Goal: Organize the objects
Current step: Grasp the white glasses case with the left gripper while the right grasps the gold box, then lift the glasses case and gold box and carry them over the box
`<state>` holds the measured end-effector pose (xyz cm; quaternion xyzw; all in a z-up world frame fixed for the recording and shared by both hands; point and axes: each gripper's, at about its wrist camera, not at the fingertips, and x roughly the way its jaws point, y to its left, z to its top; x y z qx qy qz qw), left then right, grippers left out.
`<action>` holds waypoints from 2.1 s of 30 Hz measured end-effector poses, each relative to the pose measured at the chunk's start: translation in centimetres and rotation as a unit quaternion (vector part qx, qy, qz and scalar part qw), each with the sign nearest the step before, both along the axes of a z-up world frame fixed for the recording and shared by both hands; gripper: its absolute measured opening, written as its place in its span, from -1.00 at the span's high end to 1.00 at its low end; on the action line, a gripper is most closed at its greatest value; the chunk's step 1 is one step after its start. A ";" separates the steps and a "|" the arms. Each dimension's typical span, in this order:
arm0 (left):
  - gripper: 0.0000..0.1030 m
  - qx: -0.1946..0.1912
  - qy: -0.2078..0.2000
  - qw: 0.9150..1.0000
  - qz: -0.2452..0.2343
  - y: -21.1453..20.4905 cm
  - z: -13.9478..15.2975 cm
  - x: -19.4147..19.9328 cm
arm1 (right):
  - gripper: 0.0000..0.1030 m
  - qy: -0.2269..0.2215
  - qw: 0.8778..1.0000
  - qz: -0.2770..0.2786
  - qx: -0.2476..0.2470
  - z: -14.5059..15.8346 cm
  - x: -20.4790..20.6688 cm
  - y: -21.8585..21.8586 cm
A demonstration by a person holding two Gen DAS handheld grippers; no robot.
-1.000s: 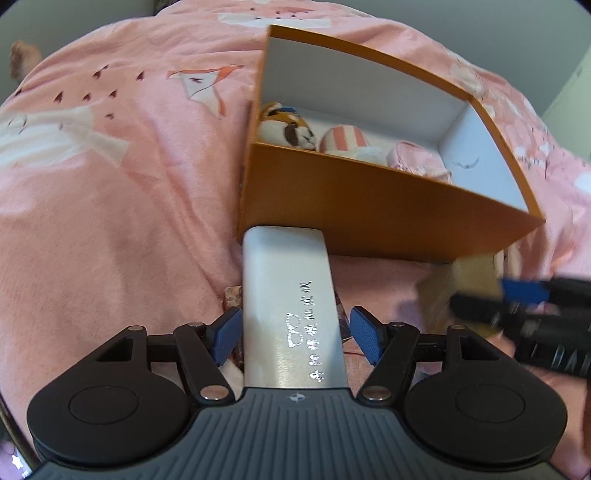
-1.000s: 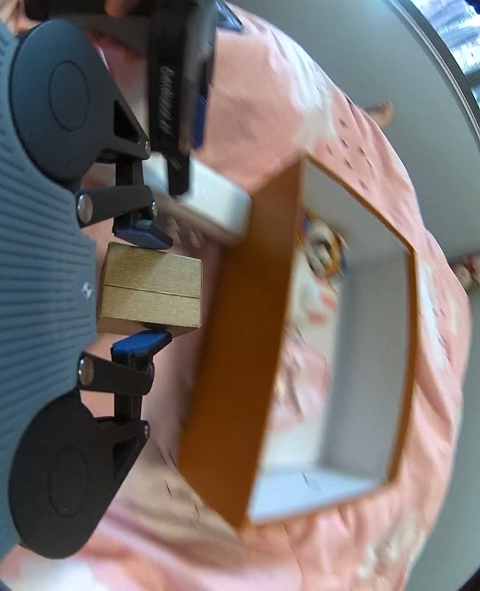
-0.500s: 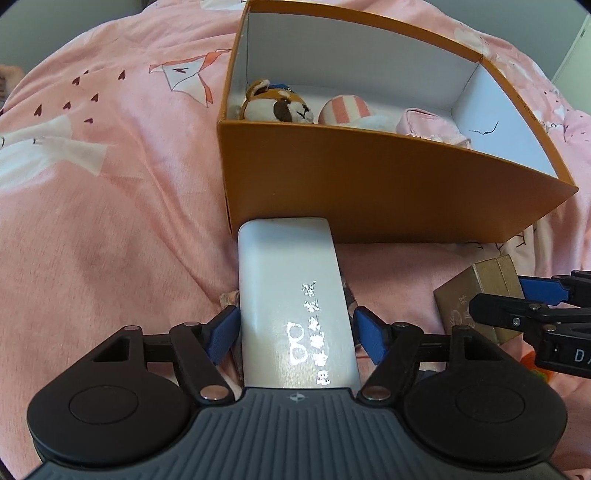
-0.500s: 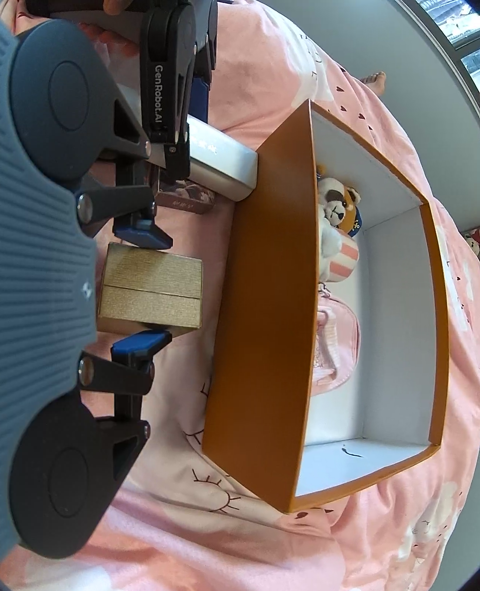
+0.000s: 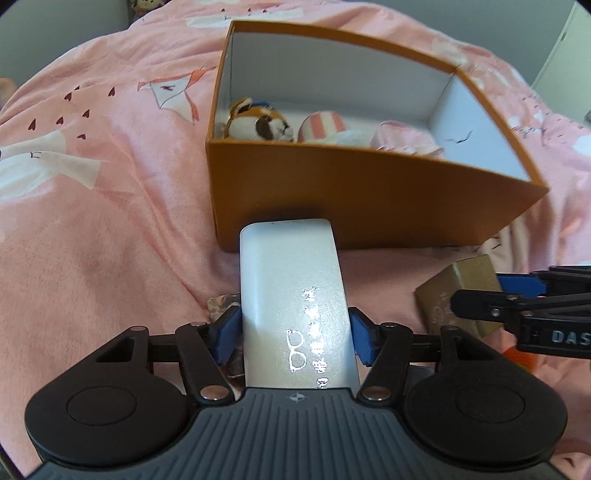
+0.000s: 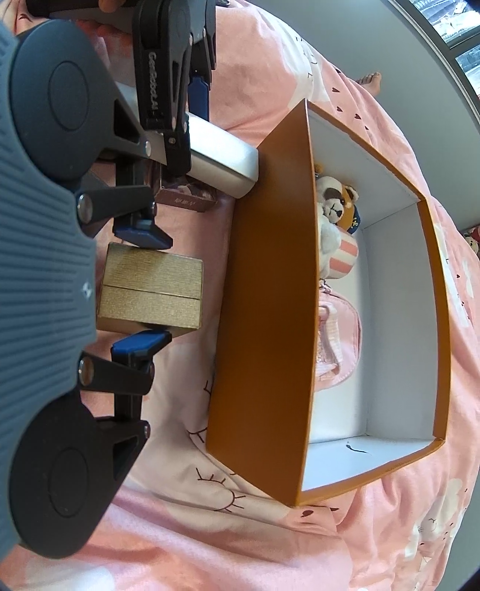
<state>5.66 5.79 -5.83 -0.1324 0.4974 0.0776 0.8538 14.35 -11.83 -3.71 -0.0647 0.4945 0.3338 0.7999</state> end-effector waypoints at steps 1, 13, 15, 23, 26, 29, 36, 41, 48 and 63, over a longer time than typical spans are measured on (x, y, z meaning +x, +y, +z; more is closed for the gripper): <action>-0.36 -0.006 -0.006 1.000 -0.001 0.0 0.3 -0.2 | 0.03 -0.003 1.000 0.000 0.001 0.2 -0.1 -0.1; -0.34 -0.050 -0.058 0.996 -0.035 -0.8 3.7 -0.6 | 0.03 -0.020 0.999 0.005 0.025 3.3 -0.6 -1.9; -0.34 -0.049 -0.063 0.996 -0.035 -1.0 4.0 -0.4 | 0.03 -0.023 0.999 0.005 0.033 3.9 -0.7 -2.3; -0.33 -0.054 -0.106 0.992 -0.050 -1.2 6.8 -0.1 | 0.03 -0.052 0.997 0.005 0.056 6.4 -0.8 -3.2; -0.33 -0.047 -0.125 0.989 -0.060 -1.5 8.0 0.2 | 0.03 -0.061 0.996 0.005 0.064 7.3 -0.7 -3.7; -0.32 -0.048 -0.145 0.986 -0.072 -1.8 9.5 0.4 | 0.03 -0.077 0.995 0.002 0.069 8.4 -0.7 -4.2; -0.33 -0.068 -0.194 0.972 -0.110 -2.0 13.8 2.3 | 0.04 -0.121 0.987 -0.014 0.102 12.3 0.0 -6.2; -0.33 -0.093 -0.208 0.964 -0.139 -2.8 15.5 5.8 | 0.04 -0.175 0.978 -0.040 0.106 15.1 1.6 -7.5; -0.32 -0.125 -0.143 0.969 -0.156 -4.3 12.5 13.2 | 0.04 -0.177 0.974 -0.087 0.110 14.3 6.2 -8.2; -0.33 -0.149 -0.005 0.977 -0.152 -5.4 4.0 22.4 | 0.04 -0.144 0.978 -0.110 0.105 9.8 11.8 -8.4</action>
